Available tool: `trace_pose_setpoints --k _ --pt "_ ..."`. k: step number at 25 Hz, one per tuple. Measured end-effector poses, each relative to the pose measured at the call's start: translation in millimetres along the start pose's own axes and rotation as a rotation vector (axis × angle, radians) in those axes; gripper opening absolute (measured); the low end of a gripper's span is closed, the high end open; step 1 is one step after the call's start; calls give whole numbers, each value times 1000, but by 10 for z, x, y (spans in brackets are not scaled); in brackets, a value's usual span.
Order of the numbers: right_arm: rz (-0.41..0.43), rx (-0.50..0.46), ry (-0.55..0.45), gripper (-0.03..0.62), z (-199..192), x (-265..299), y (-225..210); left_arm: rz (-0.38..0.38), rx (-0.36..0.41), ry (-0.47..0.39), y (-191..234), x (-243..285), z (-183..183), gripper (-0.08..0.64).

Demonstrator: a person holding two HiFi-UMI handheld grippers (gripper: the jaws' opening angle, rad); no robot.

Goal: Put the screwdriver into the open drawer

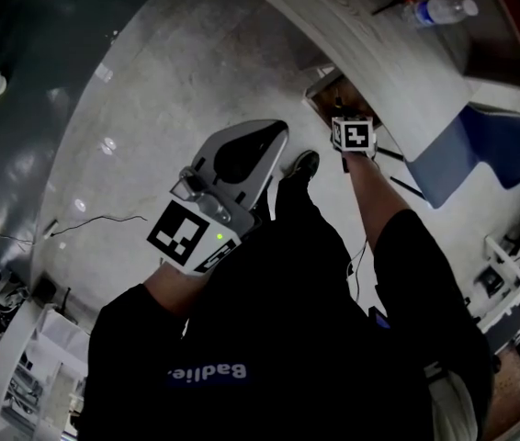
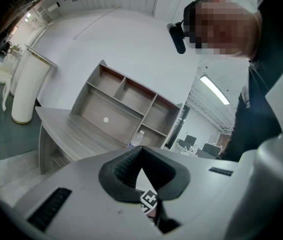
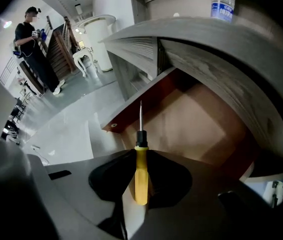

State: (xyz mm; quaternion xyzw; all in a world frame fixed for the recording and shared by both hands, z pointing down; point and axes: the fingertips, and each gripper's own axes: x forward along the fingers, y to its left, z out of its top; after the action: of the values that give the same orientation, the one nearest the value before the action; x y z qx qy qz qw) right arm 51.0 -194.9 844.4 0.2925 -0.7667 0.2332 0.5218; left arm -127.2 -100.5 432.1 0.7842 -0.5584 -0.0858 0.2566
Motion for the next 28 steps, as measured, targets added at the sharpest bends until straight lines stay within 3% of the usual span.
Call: trace_pose_setpoints --k 8,22,28 --pt "-44 23 51 91 -28 150 -109 18 -9 8 101 -75 -53 2" --pt "23 38 71 92 44 335 97 22 -9 18 103 -66 -141 2" --pt "-31 9 99 97 -6 354 13 21 -13 26 68 -38 -184 2"
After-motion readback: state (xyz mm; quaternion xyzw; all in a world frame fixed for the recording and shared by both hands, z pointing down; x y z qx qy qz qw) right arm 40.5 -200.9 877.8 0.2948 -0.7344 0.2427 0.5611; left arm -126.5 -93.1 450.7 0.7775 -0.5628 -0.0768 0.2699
